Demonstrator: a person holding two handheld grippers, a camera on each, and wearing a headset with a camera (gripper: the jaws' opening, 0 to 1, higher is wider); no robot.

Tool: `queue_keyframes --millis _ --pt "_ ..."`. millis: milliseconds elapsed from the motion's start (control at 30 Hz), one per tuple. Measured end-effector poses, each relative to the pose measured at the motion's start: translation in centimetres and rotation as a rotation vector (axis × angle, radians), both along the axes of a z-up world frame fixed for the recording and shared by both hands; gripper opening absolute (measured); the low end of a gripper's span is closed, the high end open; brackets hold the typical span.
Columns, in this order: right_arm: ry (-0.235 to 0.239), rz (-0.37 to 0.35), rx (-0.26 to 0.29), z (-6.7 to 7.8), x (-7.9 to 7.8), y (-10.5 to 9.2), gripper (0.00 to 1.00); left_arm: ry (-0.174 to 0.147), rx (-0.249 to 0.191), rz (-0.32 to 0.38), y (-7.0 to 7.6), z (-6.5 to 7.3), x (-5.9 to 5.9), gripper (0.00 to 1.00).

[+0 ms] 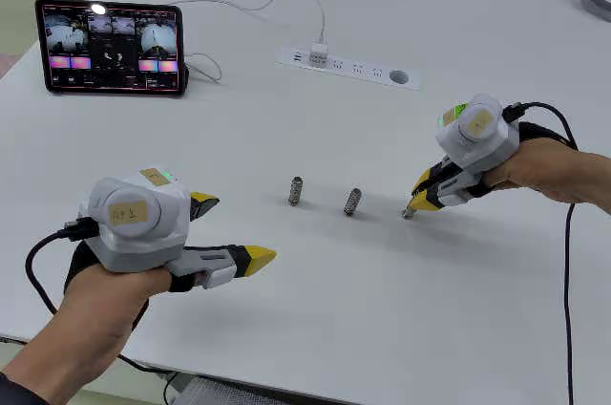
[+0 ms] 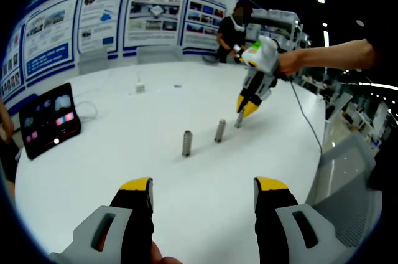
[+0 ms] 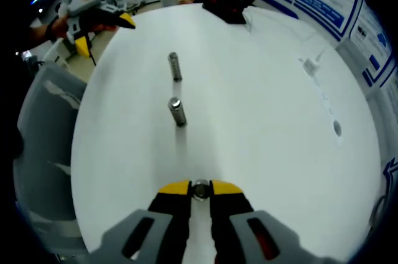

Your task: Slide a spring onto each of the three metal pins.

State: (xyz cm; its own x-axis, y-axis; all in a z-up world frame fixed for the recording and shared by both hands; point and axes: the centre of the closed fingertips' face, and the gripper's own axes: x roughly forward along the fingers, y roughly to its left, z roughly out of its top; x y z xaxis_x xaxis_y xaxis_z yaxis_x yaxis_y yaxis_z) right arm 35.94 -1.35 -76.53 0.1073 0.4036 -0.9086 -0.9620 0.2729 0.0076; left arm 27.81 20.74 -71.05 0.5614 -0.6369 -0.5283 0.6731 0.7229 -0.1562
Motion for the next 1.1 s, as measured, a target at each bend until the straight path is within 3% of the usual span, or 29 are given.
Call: queue_keyframes --millis 600,1100 --pt "0.017 -0.014 0.001 -1.1 -0.2 0.0 0.13 -0.004 -0.002 0.004 0.0 0.3 0.3 0.68" --pt "0.011 -0.077 0.03 -0.6 -0.3 -1.2 0.32 0.0 -0.001 0.009 0.3 0.0 0.7 0.71"
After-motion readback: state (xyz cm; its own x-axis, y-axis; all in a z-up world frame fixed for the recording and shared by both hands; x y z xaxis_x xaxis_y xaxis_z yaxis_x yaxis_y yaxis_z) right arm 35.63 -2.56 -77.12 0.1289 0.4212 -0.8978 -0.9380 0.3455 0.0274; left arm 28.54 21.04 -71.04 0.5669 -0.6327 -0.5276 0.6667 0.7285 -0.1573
